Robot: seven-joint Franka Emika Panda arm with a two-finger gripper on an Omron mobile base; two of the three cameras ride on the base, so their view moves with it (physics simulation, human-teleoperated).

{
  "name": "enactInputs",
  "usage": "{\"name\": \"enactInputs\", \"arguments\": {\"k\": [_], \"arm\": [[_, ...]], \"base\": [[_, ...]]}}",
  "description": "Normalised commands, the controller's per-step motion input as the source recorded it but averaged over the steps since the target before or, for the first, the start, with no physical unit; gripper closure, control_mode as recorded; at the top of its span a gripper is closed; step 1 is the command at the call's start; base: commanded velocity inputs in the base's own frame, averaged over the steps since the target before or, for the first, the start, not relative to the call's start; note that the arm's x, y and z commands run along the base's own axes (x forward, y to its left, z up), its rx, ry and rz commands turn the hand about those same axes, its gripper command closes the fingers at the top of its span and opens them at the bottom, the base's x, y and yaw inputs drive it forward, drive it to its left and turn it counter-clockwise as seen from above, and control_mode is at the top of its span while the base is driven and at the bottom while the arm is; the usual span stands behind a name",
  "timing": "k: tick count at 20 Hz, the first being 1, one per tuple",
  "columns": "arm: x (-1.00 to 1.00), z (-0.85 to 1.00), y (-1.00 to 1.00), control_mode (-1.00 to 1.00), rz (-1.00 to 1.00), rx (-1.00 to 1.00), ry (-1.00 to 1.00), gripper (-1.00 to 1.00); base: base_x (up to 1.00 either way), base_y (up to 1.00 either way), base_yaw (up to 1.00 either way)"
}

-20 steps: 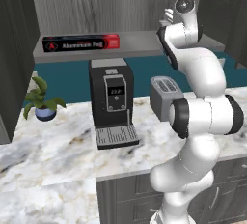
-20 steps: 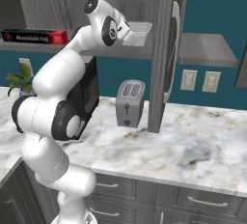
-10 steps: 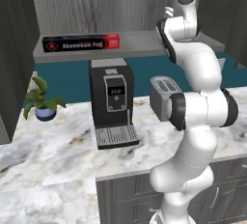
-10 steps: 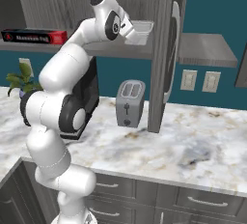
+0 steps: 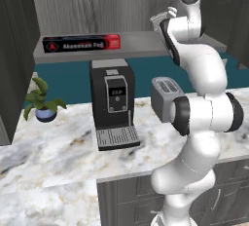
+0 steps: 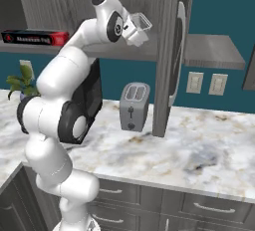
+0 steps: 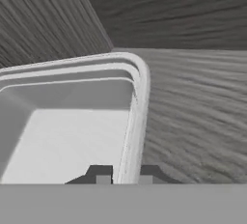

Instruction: Retrieve the tupperware and aluminum foil from the cabinet and place them on the dining counter near the plate with sweet potato and fish to prepare for storing leftovers.

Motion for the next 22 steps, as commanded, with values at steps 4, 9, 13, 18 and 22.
{"name": "enactInputs", "arguments": {"k": [4, 9, 13, 18, 22], "arm": [[-1.0, -0.06, 0.51, -1.0, 0.09, -0.16, 0.0, 1.0], [-1.0, -0.01, 0.48, -1.0, 0.2, -0.2, 0.0, 1.0], [-1.0, -0.11, 0.33, -1.0, 0.24, -0.05, 0.0, 1.0], [-1.0, -0.07, 0.27, -1.0, 0.27, 0.0, 0.05, 1.0], [-1.0, -0.28, 0.04, -1.0, 0.18, 0.0, 0.13, 1.0]], "base": [[0.0, 0.0, 0.0], [0.0, 0.0, 0.0], [0.0, 0.0, 0.0], [0.0, 0.0, 0.0], [0.0, 0.0, 0.0]]}}
